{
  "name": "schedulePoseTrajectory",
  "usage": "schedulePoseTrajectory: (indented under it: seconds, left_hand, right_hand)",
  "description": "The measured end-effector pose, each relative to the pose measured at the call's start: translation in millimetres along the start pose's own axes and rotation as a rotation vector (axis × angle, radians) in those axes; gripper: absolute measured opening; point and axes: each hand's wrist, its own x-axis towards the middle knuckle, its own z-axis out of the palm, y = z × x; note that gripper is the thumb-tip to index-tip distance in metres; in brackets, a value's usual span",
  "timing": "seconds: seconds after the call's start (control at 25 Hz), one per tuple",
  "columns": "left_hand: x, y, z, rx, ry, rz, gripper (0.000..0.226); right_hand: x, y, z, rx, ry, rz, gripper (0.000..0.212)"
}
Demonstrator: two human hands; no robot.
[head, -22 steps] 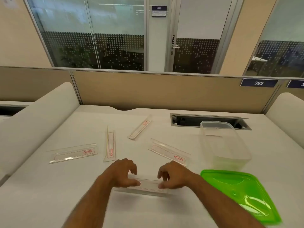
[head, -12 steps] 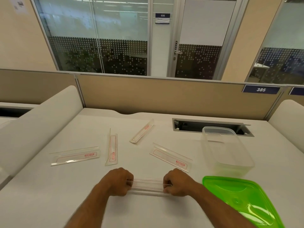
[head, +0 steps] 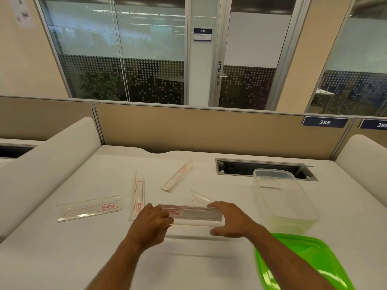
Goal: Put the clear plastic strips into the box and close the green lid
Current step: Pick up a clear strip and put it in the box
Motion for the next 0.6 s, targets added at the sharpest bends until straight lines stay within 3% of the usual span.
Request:
schedulePoseTrajectory:
  seconds: [0.08,0.16,0.28,0.4,0.48,0.6]
  left_hand:
    - [3.7,1.1,1.9,-0.012,0.083,-0.004,0.020]
    - [7.2,0.9,1.8,-0.086,0.161,-0.124,0.026]
    - [13.3,0.9,-4.6,-0.311,0.198,-0.489,0.054]
    - [24.7,4.8,-15.0,-0.770,0.158,-0.945,0.079]
    - [34.0,3.4,-19.1,-1.210,0.072,-1.181,0.074]
    - [39.1,1.9,-18.5,-1.514,-0.033,-1.247,0.047]
  right_hand:
    - [2.6,4.3,-4.0,0.019,0.030,-0.008,0.068]
    - [3.1,6.2,-5.1,0.025,0.100,-0.010,0.058]
    - [3.6,7.6,-6.3,0.055,0.177,0.014,0.056]
    - [1.7,10.4,-9.1,-0.005,0.239,-0.023,0.057]
    - [1.3,11.9,-8.8,-0.095,0.293,-0.079,0.059]
    - [1.0,8.8,-8.1,-0.238,0.374,-0.173,0.059]
